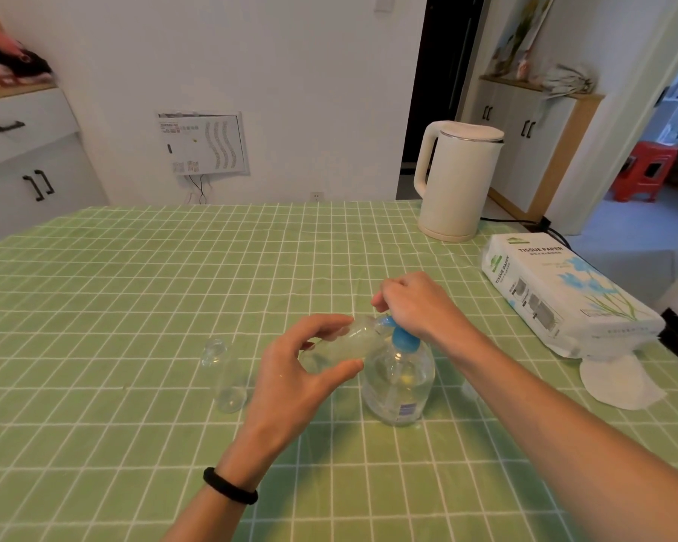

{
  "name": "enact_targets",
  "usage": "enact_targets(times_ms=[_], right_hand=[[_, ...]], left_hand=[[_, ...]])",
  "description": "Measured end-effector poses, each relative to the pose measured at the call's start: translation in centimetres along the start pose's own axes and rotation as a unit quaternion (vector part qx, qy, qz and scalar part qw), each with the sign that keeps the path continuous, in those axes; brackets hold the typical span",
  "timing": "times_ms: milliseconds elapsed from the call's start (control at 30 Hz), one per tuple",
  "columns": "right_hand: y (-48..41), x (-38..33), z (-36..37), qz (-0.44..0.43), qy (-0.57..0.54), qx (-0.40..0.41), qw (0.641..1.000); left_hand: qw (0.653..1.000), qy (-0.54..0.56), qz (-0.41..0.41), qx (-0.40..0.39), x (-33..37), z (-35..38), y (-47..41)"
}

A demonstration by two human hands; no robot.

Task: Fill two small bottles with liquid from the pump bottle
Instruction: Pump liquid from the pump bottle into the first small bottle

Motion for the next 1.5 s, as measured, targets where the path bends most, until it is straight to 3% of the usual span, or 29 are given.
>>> enact_targets(times_ms=[500, 1500], right_hand=[[0.4, -1.5, -1.1, -0.031, -0.006, 0.012, 0.999], [0.4, -1.2, -0.8, -0.008, -0.016, 0.01, 1.0]], left_hand=[[1.0, 0.011, 0.0, 0.012, 0.7, -0.4, 0.1], [1.0, 0.021, -0.011, 0.015, 0.8, -0.2, 0.4]])
Point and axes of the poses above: each hand's wrist, its own y-axis away from the middle knuckle, its own z-axis out of the palm, x = y × z, the point moved 6 cm from there along -y, towards the middle knuckle, and after that the axes turned 3 degrees about -z, right-handed, at the moved point
